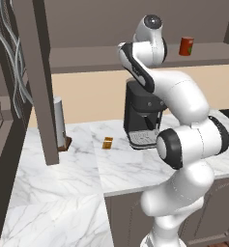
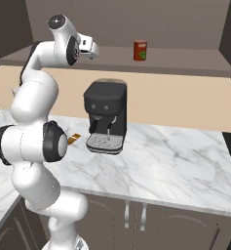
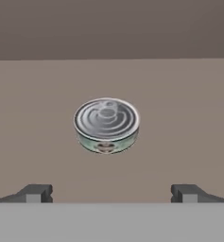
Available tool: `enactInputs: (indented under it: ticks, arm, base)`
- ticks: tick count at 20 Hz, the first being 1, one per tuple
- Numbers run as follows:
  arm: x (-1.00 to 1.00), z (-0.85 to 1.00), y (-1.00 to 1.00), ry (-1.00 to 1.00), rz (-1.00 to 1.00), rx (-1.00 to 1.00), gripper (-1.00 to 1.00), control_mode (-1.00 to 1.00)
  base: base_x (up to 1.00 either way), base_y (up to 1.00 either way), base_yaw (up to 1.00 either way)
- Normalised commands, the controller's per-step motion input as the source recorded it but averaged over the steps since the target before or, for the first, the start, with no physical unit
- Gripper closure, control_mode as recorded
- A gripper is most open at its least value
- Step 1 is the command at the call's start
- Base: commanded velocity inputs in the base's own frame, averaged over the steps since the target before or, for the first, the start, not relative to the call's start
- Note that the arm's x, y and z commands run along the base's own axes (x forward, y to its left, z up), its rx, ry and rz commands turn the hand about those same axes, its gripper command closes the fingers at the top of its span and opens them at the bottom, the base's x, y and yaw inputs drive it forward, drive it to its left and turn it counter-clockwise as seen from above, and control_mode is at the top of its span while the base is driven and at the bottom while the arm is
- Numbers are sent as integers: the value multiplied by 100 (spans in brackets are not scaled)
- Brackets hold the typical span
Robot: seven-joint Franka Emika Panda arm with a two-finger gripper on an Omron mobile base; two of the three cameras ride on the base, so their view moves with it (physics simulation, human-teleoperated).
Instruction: Restock the canned food cabinet by taking the new fresh canned food from the counter and placing it in the cabinet. Then, take the old canned food from the cabinet and place it on the counter.
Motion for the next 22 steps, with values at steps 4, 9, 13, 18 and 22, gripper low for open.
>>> enactInputs:
  ticks: [4, 9, 13, 18, 22]
  arm:
    - [48, -1, 5, 0, 0, 0, -100, -100]
    - [34, -10, 0, 0, 0, 0, -100, -100]
    - [29, -14, 0, 0, 0, 0, -100, -100]
    - [32, -18, 0, 0, 0, 0, -100, -100]
    - [3, -31, 0, 0, 0, 0, 100, -100]
  base:
    - [0, 0, 0]
    - [0, 0, 0]
    - [0, 0, 0]
    - [0, 0, 0]
    - [0, 0, 0]
